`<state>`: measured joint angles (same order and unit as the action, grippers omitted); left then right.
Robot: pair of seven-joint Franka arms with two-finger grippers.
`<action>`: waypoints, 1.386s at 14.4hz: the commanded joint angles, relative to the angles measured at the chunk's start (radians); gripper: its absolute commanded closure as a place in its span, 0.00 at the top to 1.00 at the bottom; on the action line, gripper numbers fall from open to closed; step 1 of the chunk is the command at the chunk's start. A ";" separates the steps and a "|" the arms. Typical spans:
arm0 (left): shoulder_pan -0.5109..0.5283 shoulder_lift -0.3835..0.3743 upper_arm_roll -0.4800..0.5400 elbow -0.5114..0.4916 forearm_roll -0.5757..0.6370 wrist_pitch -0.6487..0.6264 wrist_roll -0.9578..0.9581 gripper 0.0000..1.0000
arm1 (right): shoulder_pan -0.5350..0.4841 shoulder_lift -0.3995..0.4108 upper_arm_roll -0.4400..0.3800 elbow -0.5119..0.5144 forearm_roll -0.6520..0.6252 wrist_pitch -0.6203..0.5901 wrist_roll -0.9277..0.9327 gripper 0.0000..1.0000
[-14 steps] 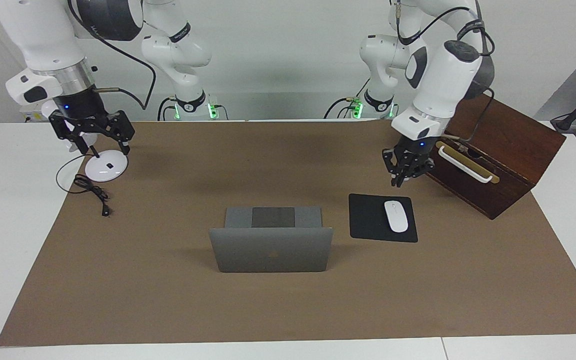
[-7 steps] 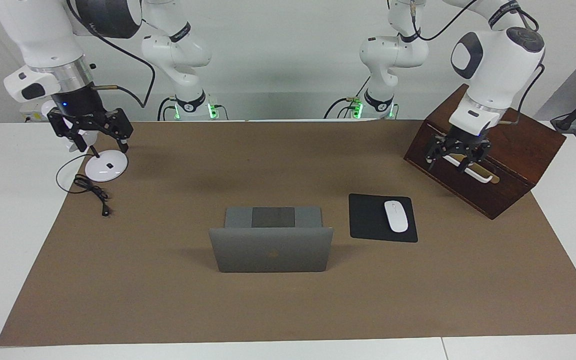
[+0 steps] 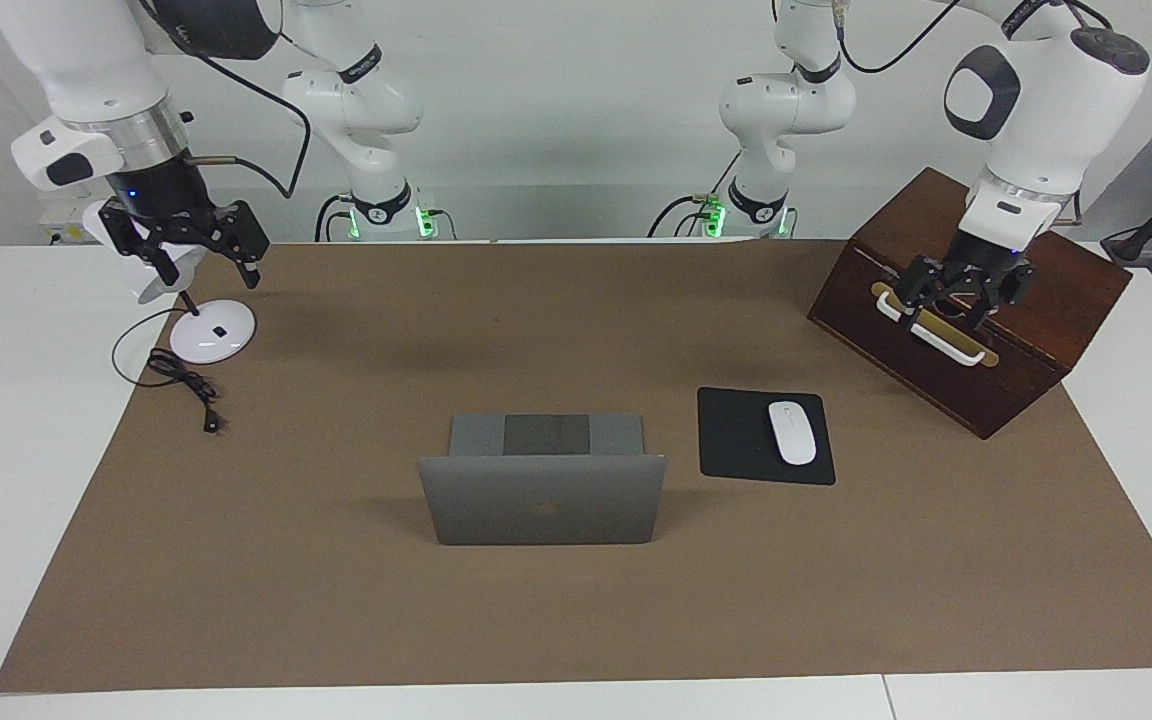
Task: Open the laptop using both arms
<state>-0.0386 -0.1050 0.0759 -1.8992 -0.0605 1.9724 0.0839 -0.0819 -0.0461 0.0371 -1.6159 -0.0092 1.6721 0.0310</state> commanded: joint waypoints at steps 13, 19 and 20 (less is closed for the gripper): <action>0.006 0.045 -0.067 0.150 0.073 -0.240 -0.003 1.00 | 0.047 0.005 -0.048 0.014 0.000 -0.028 0.006 1.00; -0.007 0.113 -0.056 0.298 0.071 -0.346 -0.004 1.00 | 0.047 0.018 -0.048 0.013 0.000 -0.021 0.009 1.00; -0.010 0.113 -0.053 0.298 0.071 -0.348 -0.004 1.00 | 0.047 0.018 -0.048 0.013 0.000 -0.023 0.009 1.00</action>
<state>-0.0455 -0.0208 0.0191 -1.6614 -0.0016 1.6760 0.0853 -0.0427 -0.0324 -0.0014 -1.6104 -0.0092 1.6600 0.0310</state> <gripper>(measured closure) 0.000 0.000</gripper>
